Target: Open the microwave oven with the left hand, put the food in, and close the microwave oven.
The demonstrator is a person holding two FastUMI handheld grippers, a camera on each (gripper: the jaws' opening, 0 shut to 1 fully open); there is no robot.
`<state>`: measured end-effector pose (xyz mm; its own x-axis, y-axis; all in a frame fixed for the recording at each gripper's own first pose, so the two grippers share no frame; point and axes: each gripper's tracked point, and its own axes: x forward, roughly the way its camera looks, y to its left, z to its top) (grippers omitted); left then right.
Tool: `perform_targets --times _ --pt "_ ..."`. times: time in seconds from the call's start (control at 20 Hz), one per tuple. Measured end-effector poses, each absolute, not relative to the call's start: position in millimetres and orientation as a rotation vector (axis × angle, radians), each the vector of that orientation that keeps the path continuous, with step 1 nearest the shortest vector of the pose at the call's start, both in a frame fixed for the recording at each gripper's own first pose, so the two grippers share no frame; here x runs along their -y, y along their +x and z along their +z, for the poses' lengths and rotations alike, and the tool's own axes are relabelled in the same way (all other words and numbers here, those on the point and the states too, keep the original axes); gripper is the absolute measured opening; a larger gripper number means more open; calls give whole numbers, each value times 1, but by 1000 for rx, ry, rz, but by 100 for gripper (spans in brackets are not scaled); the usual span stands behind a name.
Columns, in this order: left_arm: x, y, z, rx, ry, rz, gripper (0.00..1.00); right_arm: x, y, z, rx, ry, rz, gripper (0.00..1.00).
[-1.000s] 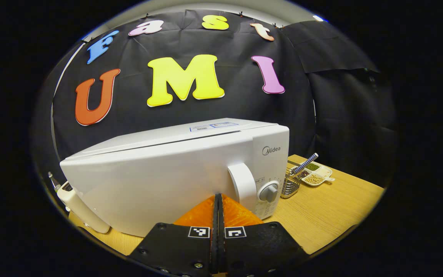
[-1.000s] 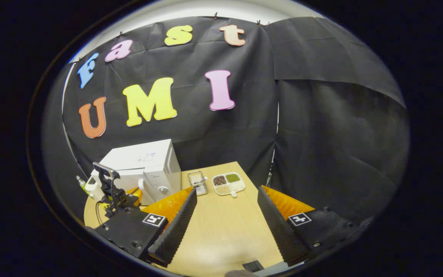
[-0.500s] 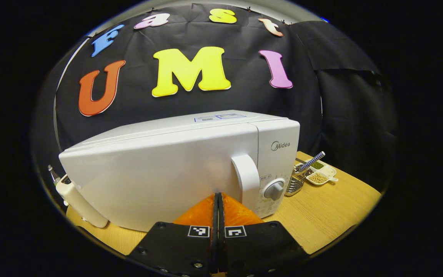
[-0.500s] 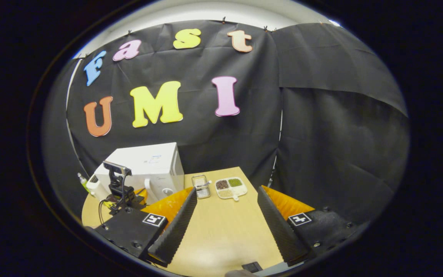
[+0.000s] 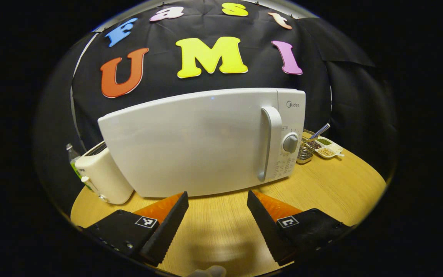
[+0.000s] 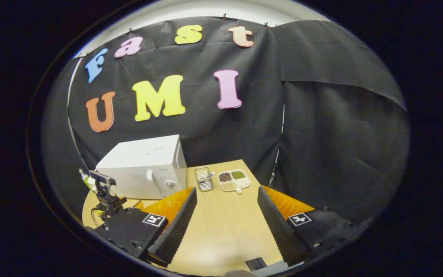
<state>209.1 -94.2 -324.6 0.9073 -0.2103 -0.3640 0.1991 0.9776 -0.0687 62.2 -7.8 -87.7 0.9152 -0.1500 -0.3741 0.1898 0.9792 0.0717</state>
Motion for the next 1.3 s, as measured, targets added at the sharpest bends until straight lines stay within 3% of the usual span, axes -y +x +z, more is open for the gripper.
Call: perform_targets --times 0.7,0.75,0.8,1.0,1.05,1.1,1.15,1.2,1.25,1.3 --pt "-49 79 -95 -131 -124 -44 96 -121 91 -61 -219 16 81 100" --pt "-55 75 -84 -119 -127 -34 96 -127 90 -56 -205 17 92 92" --pt "-59 72 -72 -101 -125 -27 96 -132 90 -50 -193 21 101 92" --pt "-59 68 -48 -56 -108 -38 96 -139 88 -29 -152 33 114 92" --pt "-54 67 -46 -53 -104 -48 96 -139 88 -25 -144 30 111 100" --pt "-53 67 -43 -41 -94 -49 96 -137 87 -20 -135 26 109 92" --pt "-51 68 -41 -39 -88 -56 96 -135 87 -16 -126 21 103 92" --pt "-47 69 -42 -36 -89 -62 96 -133 87 -14 -121 16 98 100" --pt "-45 70 -42 -39 -92 -65 96 -131 86 -12 -117 9 93 92" --pt "-44 71 -43 -41 -96 -69 96 -128 86 -9 -112 4 87 92"
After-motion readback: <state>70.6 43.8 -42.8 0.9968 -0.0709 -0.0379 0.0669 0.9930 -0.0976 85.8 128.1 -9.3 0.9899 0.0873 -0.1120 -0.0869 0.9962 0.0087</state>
